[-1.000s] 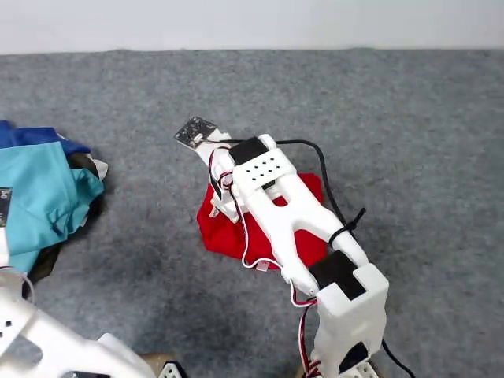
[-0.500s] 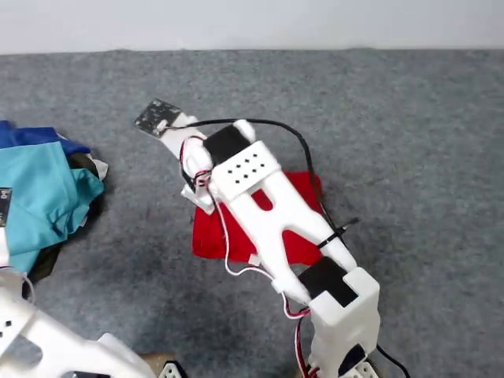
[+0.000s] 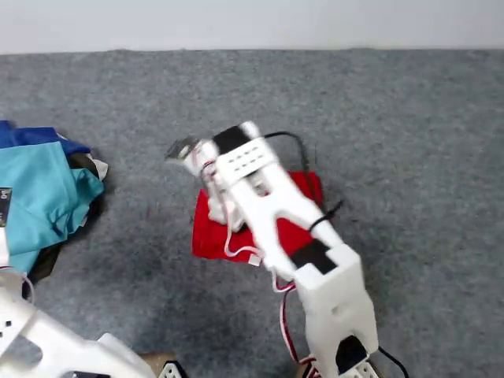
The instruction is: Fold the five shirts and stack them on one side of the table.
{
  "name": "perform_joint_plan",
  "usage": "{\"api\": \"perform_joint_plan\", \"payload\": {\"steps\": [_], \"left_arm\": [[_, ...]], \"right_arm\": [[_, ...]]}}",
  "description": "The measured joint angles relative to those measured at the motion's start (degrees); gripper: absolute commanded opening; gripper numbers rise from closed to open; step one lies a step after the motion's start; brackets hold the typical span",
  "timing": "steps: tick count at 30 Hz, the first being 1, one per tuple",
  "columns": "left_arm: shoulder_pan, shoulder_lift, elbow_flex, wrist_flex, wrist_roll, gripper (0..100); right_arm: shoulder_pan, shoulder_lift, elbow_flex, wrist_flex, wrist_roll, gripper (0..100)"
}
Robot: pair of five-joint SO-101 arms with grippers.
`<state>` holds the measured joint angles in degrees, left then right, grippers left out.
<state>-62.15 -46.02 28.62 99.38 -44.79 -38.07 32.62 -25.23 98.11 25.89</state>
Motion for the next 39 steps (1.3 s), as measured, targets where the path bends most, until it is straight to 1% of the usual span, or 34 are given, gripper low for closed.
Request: {"api": "perform_joint_plan", "payload": {"steps": [3, 5, 12, 16, 19, 23, 27, 29, 33, 36, 39], "left_arm": [[0.00, 0.00, 0.00, 0.00, 0.00, 2], [0.00, 0.00, 0.00, 0.00, 0.00, 2], [0.00, 0.00, 0.00, 0.00, 0.00, 2], [0.00, 0.00, 0.00, 0.00, 0.00, 2], [0.00, 0.00, 0.00, 0.00, 0.00, 2], [0.00, 0.00, 0.00, 0.00, 0.00, 2], [0.00, 0.00, 0.00, 0.00, 0.00, 2], [0.00, 0.00, 0.00, 0.00, 0.00, 2], [0.00, 0.00, 0.00, 0.00, 0.00, 2], [0.00, 0.00, 0.00, 0.00, 0.00, 2], [0.00, 0.00, 0.00, 0.00, 0.00, 2]], "right_arm": [[-4.66, 1.93, 0.00, 0.70, 0.09, 0.9], [-6.24, 2.46, 0.00, 1.05, 0.35, 0.9], [-4.40, 0.26, -4.66, 2.37, 0.35, 0.9], [-5.54, -2.46, -4.75, 2.37, 0.26, 0.9], [-7.21, 0.18, -4.75, 2.37, 0.26, 0.9], [-10.29, 7.30, -5.27, 1.58, 0.26, 0.9], [-10.46, 8.18, -10.20, 2.29, 0.18, 0.9], [-9.49, 7.56, -11.96, 2.46, -1.67, 0.9], [-4.22, -0.09, -10.37, 2.46, -5.63, 0.9], [-1.14, -7.82, -3.52, 2.46, -6.42, 0.9], [2.29, -15.47, 7.03, 2.46, -6.68, 0.9]]}}
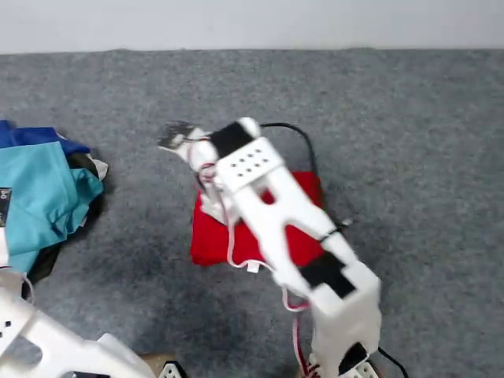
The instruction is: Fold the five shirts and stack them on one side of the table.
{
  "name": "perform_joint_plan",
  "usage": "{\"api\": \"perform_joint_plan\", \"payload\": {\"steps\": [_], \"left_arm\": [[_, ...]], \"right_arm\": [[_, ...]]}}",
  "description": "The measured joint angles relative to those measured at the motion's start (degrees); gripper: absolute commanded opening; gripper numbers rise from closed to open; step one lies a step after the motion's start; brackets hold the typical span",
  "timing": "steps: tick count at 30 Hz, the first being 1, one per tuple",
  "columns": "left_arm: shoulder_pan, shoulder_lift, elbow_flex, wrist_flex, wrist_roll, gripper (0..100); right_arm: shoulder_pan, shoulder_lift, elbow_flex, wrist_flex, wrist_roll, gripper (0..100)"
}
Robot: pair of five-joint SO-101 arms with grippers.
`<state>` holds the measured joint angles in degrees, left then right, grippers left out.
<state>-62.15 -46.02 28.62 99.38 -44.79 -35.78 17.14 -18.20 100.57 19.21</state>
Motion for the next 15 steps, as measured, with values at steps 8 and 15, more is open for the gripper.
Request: {"api": "perform_joint_plan", "payload": {"steps": [8, 15], "left_arm": [[0.00, 0.00, 0.00, 0.00, 0.00, 2], [0.00, 0.00, 0.00, 0.00, 0.00, 2]], "right_arm": [[12.31, -17.14, 27.87, -7.38, -0.09, 0.9], [16.97, -20.75, 51.43, -28.04, -0.09, 0.9]]}}
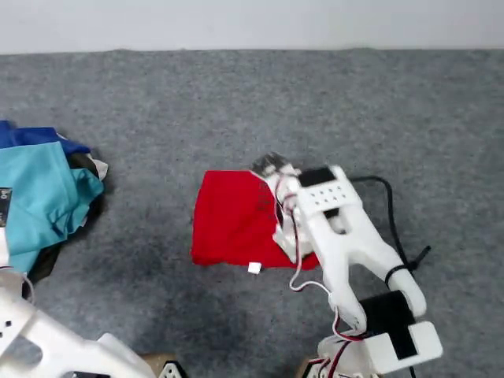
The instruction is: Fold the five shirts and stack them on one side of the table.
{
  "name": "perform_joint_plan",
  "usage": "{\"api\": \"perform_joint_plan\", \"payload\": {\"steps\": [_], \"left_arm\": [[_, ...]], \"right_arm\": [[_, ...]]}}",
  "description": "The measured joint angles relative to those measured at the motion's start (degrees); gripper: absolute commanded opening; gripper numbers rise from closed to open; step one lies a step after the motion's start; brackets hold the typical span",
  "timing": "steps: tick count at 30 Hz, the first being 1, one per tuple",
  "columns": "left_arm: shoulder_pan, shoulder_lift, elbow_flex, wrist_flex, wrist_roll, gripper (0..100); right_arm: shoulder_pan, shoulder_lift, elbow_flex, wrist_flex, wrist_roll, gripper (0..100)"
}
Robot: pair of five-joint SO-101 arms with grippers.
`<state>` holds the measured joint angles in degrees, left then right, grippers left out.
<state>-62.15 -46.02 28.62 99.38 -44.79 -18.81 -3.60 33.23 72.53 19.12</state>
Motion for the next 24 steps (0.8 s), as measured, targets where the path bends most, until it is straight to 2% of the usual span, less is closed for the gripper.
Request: {"api": "perform_joint_plan", "payload": {"steps": [3, 6, 12, 17, 24], "left_arm": [[0.00, 0.00, 0.00, 0.00, 0.00, 2], [0.00, 0.00, 0.00, 0.00, 0.00, 2], [0.00, 0.00, 0.00, 0.00, 0.00, 2], [0.00, 0.00, 2.11, 0.00, 0.00, 2], [0.00, 0.00, 6.24, 0.00, 0.26, 2]], "right_arm": [[0.62, 0.00, 2.99, -3.96, 0.00, 0.9], [0.88, -1.76, 2.20, -2.37, 0.00, 0.9], [1.05, -5.36, -10.02, 1.58, 0.00, 0.9], [2.73, -2.37, -16.62, -6.24, 0.09, 0.9], [8.97, 15.21, -21.19, -17.76, 0.09, 0.9]]}}
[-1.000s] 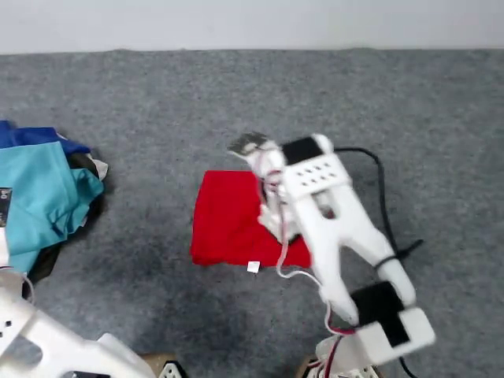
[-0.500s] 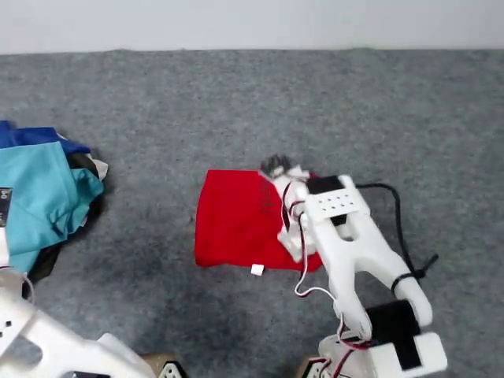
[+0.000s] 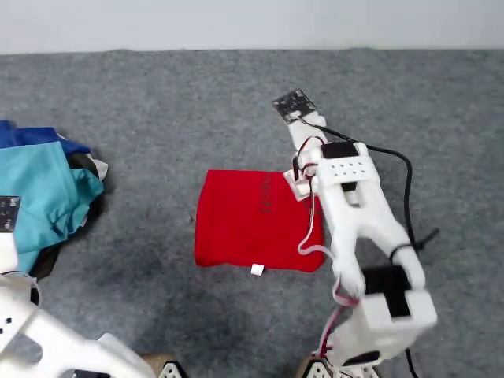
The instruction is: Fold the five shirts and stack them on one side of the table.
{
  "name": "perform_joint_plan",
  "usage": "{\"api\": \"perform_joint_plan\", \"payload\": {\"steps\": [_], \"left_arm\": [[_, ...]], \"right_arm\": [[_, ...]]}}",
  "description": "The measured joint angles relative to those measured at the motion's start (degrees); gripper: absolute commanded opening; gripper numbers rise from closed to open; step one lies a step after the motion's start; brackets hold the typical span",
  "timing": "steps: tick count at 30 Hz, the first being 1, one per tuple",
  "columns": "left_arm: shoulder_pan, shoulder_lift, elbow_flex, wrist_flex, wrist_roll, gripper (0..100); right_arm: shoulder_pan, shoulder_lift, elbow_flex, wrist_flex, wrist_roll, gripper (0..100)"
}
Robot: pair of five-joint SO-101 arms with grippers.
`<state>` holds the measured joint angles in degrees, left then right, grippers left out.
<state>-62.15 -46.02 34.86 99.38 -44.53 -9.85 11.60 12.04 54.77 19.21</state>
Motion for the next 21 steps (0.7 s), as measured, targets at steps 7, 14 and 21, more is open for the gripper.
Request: {"api": "perform_joint_plan", "payload": {"steps": [7, 14, 21], "left_arm": [[0.00, 0.00, 0.00, -1.23, 0.00, 2], [0.00, 0.00, 0.00, -1.23, 0.00, 2], [0.00, 0.00, 0.00, -1.23, 0.00, 2]], "right_arm": [[1.67, 9.32, -11.60, 5.71, 0.00, 0.9], [0.79, 9.05, -22.77, 19.96, 0.00, 0.9], [-1.14, 5.36, -23.82, 33.23, -6.51, 12.5]]}}
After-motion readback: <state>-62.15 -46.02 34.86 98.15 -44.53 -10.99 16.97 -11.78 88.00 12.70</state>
